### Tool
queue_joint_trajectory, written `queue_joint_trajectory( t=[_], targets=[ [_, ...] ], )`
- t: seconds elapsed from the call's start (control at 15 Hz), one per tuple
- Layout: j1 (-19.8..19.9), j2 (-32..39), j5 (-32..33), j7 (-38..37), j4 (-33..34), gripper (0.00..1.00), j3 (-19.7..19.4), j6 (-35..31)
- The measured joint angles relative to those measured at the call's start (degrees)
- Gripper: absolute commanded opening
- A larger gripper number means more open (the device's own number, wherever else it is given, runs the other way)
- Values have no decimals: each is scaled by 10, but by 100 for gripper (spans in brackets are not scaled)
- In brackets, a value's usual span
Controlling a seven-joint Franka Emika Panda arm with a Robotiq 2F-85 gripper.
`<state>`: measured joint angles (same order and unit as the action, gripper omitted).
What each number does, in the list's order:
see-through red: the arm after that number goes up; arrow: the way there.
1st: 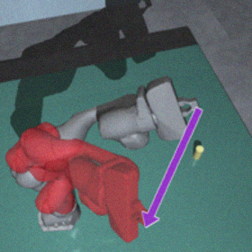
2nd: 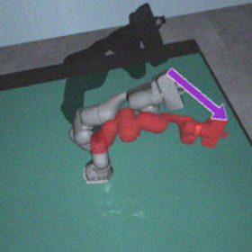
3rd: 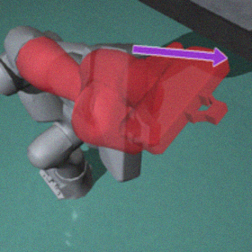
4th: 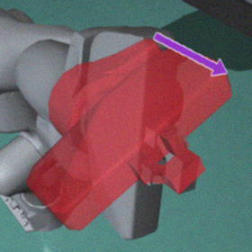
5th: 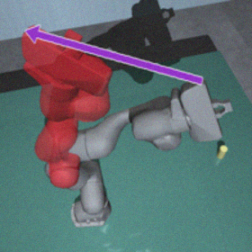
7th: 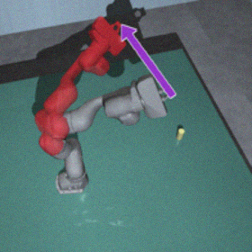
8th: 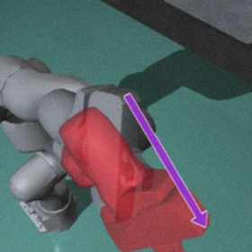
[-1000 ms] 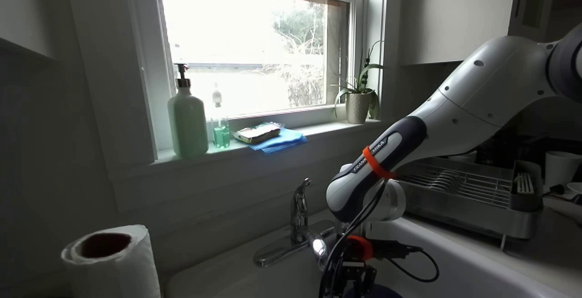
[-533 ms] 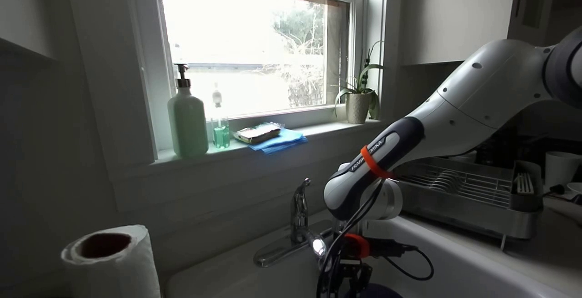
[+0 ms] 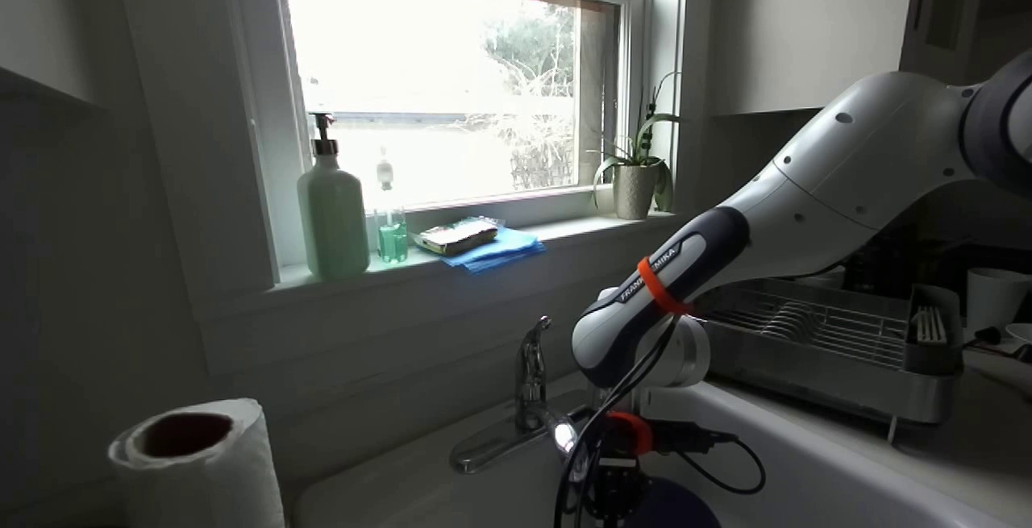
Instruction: Pick up the silver fork and silver spoon together from the blue bowl and put them in the dish rack, pick up the blue bowl from the sink and put it in the dish rack
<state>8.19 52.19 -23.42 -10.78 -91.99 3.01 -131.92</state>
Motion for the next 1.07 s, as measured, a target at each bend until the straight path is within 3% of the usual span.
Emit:
queue_joint_trajectory(
  t=[0.53,1.07],
  targets=[
    [0,-3,1,-1,2,2,-6,25],
    [-2,-8,7,-2,14,2,-18,110]
  ],
)
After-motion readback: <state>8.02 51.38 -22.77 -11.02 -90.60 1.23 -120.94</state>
